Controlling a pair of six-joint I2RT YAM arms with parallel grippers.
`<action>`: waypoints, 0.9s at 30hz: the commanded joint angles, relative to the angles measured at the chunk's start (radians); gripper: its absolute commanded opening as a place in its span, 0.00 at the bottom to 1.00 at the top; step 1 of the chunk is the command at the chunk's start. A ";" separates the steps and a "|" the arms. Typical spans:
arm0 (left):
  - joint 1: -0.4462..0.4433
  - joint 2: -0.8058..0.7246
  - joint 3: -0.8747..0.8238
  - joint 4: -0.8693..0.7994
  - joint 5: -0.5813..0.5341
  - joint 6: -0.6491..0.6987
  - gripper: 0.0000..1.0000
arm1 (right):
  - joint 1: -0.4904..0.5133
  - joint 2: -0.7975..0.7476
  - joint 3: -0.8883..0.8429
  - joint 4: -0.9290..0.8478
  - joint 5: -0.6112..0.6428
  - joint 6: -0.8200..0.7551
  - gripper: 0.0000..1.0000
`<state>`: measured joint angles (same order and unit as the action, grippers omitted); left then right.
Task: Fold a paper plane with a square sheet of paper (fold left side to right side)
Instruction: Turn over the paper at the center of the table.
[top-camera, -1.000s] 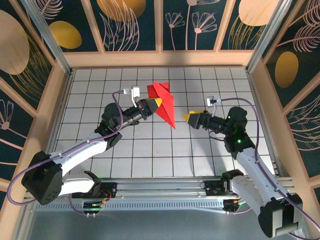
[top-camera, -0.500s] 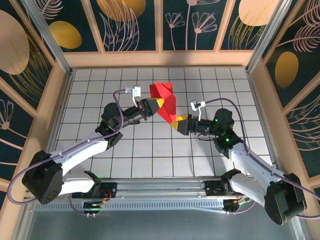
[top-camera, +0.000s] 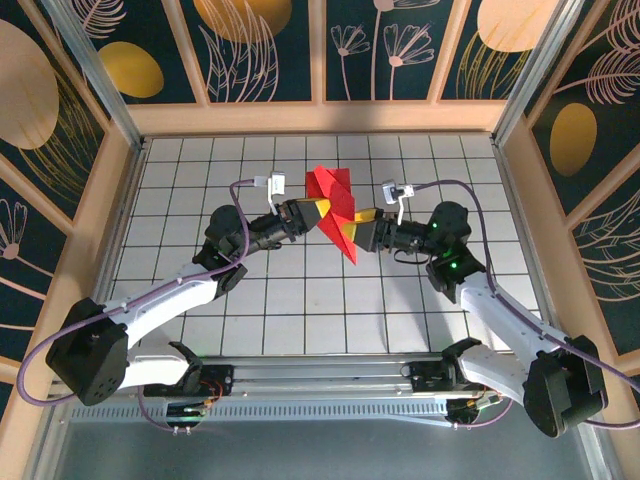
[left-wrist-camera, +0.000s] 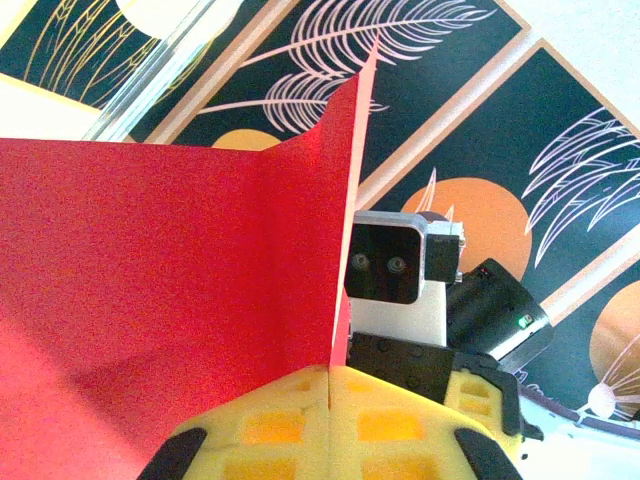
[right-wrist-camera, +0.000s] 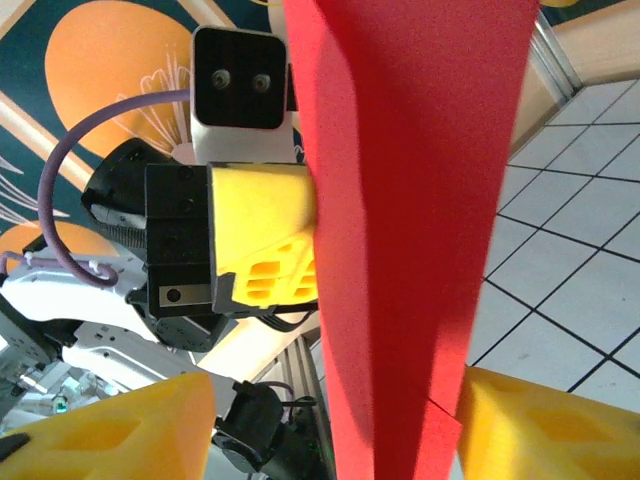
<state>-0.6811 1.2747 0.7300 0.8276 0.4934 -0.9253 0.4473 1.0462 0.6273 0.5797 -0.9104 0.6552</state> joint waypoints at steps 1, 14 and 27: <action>-0.005 0.007 0.015 0.058 0.017 -0.007 0.00 | -0.014 -0.019 0.035 0.001 -0.006 -0.020 0.57; -0.004 -0.001 -0.012 0.010 -0.030 0.010 0.04 | -0.015 -0.033 0.067 -0.077 0.006 -0.049 0.10; -0.004 -0.275 -0.053 -0.394 -0.483 0.197 0.49 | 0.087 -0.013 0.238 -0.604 0.412 -0.384 0.00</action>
<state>-0.6811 1.0760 0.7010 0.5575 0.2024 -0.7982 0.4904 1.0302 0.7982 0.1608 -0.6975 0.4126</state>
